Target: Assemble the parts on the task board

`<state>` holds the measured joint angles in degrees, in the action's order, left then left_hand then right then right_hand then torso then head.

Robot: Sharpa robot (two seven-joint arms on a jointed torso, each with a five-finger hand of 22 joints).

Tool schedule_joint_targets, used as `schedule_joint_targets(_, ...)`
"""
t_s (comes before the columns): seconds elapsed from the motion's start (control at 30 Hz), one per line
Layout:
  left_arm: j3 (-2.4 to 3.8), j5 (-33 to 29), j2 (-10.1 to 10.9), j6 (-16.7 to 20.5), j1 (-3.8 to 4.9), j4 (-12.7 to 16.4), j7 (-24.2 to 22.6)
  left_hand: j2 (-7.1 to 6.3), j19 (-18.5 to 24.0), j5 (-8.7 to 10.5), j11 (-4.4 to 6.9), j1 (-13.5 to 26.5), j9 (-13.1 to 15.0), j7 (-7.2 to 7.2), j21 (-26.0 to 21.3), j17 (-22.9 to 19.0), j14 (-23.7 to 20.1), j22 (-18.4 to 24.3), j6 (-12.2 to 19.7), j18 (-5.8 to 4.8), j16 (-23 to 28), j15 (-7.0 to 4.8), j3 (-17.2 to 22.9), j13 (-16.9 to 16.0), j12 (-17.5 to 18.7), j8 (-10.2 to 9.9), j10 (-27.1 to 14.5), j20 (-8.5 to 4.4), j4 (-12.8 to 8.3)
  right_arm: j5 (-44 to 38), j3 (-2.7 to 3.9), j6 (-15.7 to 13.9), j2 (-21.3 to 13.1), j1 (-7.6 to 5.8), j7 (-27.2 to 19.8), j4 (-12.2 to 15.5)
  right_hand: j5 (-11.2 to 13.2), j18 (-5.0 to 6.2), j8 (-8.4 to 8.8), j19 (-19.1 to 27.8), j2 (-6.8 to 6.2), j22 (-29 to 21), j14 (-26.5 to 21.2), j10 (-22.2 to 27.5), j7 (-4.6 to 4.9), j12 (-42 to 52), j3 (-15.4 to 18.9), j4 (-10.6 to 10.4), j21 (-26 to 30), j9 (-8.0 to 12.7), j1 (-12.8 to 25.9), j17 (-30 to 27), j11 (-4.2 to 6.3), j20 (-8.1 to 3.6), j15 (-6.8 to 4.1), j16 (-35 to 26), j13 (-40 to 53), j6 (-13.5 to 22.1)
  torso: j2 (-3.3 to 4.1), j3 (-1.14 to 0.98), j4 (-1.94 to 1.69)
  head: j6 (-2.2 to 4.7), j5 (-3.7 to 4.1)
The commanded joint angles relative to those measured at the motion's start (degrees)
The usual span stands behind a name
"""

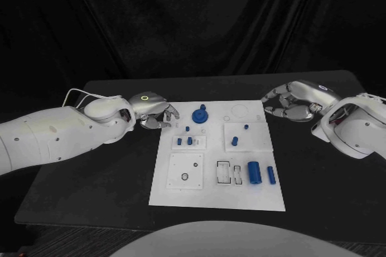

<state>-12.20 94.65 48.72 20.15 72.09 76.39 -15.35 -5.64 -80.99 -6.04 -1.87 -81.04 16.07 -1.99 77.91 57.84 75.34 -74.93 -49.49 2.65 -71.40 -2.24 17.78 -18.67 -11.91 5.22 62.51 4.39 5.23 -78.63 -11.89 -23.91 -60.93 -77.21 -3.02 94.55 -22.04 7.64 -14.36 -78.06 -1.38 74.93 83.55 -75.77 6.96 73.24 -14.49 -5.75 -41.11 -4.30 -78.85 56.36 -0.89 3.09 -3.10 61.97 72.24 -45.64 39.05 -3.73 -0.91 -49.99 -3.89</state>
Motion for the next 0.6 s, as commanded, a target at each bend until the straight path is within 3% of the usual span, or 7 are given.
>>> schedule_joint_targets(0.03, 0.08, -9.7, 1.0, 4.2, 0.68, 0.9, -3.3, -0.58, -0.6, 0.11, -0.24, -0.3, 0.2, -0.29, 0.3, 0.5, 0.6, -11.3, -0.7, 0.23, -0.5, 0.09, -0.6, -0.9, -0.7, 0.5, -1.7, -0.09, 0.1, -2.4, 0.02, -0.7, -0.3, -1.36, 1.8, 1.1, 0.9, 0.78, 0.07, 1.1, -1.04, 2.1, -1.0, 1.2, 0.00, -1.7, -0.7, 0.2, 3.1, 0.1, 0.0, -2.7, 0.02, 0.01, -0.02, -2.6, -5.3, -0.5, 0.05, 0.13, 0.10, -0.01, -0.03)
schedule_joint_targets(0.17, 0.08, -21.0, 3.0, 3.4, 1.29, 2.3, -6.4, -0.69, -0.4, -0.05, -0.87, -0.2, 0.2, -0.74, 0.0, 0.4, 0.4, -11.2, -0.5, 0.30, -0.4, 0.58, -1.4, -2.3, -1.5, 0.8, -5.2, 0.14, 0.7, -5.2, 0.02, 2.2, 0.1, -3.37, 3.6, 2.0, 1.8, 1.04, 0.26, 1.5, -2.27, 1.2, -1.5, 8.6, -0.22, -12.8, -1.9, 0.4, 6.1, 0.2, 0.1, -5.1, 0.15, -0.03, -0.08, -5.5, -16.3, -1.0, 0.18, 0.43, 0.06, -0.01, 0.11)
schedule_joint_targets(0.3, 0.07, -30.5, 4.2, 1.6, 1.50, 2.9, -11.6, -0.60, 0.6, -0.20, -2.00, 0.7, -0.1, -0.85, -1.5, -0.4, -0.5, -10.7, 1.0, 0.55, 0.1, 1.36, -2.6, -3.3, -2.0, 0.4, -9.7, 0.81, 2.0, -9.5, 0.02, 5.8, 0.9, -4.05, 5.4, 2.1, 1.8, 1.14, 0.32, 1.7, -2.85, 0.7, -1.7, 16.5, -0.19, -25.0, -3.2, 0.6, 7.6, 0.0, -0.1, -6.0, -0.07, 0.03, 0.06, -6.6, -27.9, -1.9, 0.30, 0.65, 0.12, -0.01, 0.42)
schedule_joint_targets(0.33, 0.07, -32.7, 4.5, 1.0, 1.54, 3.0, -13.3, -0.56, 1.0, -0.54, -2.29, 1.9, 0.0, -0.91, -1.9, -0.7, -1.0, -10.6, 0.8, 0.63, 0.3, 1.73, -3.5, -3.6, -2.4, 0.6, -10.7, 1.01, 3.0, -10.8, 0.02, 6.9, 1.2, -4.15, 5.9, 2.1, 1.8, 1.22, -0.34, 2.1, -3.78, 0.4, -2.2, 20.9, 0.05, -32.0, -4.5, 0.8, 9.0, -0.6, -0.4, -7.0, -0.59, 0.25, 0.50, -7.7, -32.5, -4.1, 0.35, 0.79, 0.08, -0.01, 0.52)
schedule_joint_targets(0.47, 0.06, -40.7, 5.5, -1.5, 1.61, 3.6, -20.2, -0.05, 2.2, -2.77, -2.87, 4.3, -0.4, 0.05, -3.3, -1.4, -2.7, -10.2, 0.6, 0.94, 0.4, 2.31, -7.0, -5.5, -5.1, 0.3, -13.7, 1.79, 6.0, -15.3, 0.02, 10.6, 2.7, -4.37, 7.0, 1.5, 2.3, 1.72, 0.22, 3.9, -5.56, -0.8, -4.2, 23.6, 0.13, -43.9, -6.2, 1.6, 14.4, -1.7, -0.4, -9.6, -2.37, 1.30, 1.90, -10.9, -41.6, -5.6, 0.49, 1.24, -0.19, -0.01, 0.86)
schedule_joint_targets(0.53, 0.05, -43.8, 5.8, -2.5, 1.62, 3.9, -22.4, 0.40, 3.3, -3.67, -2.88, 4.3, -0.5, 0.44, -4.5, -2.7, -4.2, -9.9, 0.4, 1.23, 1.2, 2.49, -7.9, -6.0, -5.8, 0.2, -14.9, 1.95, 6.8, -16.9, 0.02, 12.0, 3.4, -4.40, 7.2, 1.2, 2.6, 1.96, 0.82, 5.2, -6.10, -1.2, -5.6, 27.5, -0.44, -48.9, -6.5, 2.2, 17.2, -2.1, -0.5, -10.5, -3.92, 1.92, 2.61, -12.0, -45.3, -5.5, 0.63, 1.64, -0.41, -0.01, 1.17)
schedule_joint_targets(0.6, 0.04, -47.2, 6.0, -3.8, 1.63, 4.4, -24.2, 1.30, 6.5, -4.79, -3.32, 4.4, -0.8, 0.38, -8.1, -6.8, -8.4, -8.8, 0.2, 1.93, 3.7, 3.02, -9.9, -6.7, -7.1, -0.1, -17.1, 2.52, 8.5, -18.3, 0.02, 13.6, 4.0, -4.34, 7.4, 0.9, 3.4, 2.15, 1.26, 5.6, -6.27, -1.0, -6.2, 29.0, -0.91, -51.0, -6.3, 2.5, 17.8, -2.3, -0.5, -10.5, -4.49, 2.01, 2.49, -11.9, -47.0, -5.3, 0.76, 2.03, -0.71, -0.01, 1.59)
